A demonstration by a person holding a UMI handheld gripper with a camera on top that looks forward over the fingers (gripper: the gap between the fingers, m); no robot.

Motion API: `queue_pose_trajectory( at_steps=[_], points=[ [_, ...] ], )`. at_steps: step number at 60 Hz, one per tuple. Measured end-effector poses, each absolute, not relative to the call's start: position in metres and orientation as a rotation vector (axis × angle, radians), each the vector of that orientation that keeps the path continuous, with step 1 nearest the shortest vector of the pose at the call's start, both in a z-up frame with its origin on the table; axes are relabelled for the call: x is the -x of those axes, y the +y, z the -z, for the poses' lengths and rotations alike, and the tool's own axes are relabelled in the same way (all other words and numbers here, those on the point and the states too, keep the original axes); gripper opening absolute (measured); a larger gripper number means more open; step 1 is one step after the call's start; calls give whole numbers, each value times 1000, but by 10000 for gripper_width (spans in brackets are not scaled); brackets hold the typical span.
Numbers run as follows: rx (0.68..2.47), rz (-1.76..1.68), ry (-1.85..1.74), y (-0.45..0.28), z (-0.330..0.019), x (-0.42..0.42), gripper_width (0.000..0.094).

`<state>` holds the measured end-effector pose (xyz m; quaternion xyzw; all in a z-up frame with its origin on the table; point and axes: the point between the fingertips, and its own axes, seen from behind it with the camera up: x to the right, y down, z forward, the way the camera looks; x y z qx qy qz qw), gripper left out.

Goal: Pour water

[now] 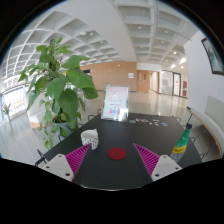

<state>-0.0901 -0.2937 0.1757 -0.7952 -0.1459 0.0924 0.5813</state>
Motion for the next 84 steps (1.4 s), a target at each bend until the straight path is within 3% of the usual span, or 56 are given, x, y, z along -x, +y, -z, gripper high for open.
queue_pose_trajectory(
  at_steps=[11,34,52,65,70,74,84],
  points=[
    [1911,-227,-338,-296,-155,72,842],
    [2070,-16,-184,-290,-60,-69,845],
    [1935,145,44,-192,-83,-172,845],
    [1894,198,124,-126,-72,-207,833],
    [1854,214,100,-101,-71,-204,762],
    [1819,232,81,-90,-74,-203,576],
    [1806,255,103,-88,-77,-209,446]
  ],
)
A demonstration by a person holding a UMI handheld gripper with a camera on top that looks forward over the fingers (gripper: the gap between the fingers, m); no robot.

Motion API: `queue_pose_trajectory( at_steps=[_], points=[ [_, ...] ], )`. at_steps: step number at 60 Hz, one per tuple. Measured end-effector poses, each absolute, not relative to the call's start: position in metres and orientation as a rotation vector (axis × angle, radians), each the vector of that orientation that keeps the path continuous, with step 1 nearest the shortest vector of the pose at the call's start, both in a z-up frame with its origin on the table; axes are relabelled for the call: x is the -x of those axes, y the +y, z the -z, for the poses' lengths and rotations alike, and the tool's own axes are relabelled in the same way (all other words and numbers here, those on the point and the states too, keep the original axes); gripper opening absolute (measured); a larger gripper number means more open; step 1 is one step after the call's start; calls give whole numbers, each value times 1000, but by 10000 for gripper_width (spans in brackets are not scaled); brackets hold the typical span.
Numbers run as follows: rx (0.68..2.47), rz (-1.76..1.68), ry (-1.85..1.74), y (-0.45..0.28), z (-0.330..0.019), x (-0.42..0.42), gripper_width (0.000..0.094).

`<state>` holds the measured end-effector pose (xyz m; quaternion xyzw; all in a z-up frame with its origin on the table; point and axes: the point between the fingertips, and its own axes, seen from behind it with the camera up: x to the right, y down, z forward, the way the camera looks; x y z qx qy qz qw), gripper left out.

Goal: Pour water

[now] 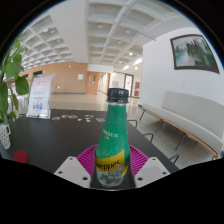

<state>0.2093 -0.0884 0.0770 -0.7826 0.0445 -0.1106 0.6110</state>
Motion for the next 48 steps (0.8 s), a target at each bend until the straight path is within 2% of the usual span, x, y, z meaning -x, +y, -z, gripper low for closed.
queue_pose_trajectory(
  at_steps=[3,11,18,25,33,37,42,48],
  points=[
    [1802,288,118,-91,-82,-216,410],
    [1772,397,124,-94,-113,-226,407],
    [1682,617,95,-101,-176,-235,407],
    [1539,850,-6,-99,-259,-215,406],
    [1310,1097,-274,-85,-341,-136,407],
    [1167,1214,-460,-76,-367,-77,409],
    [971,1351,-711,-63,-378,3,408],
    [699,1483,-989,-58,-367,95,407]
  ],
)
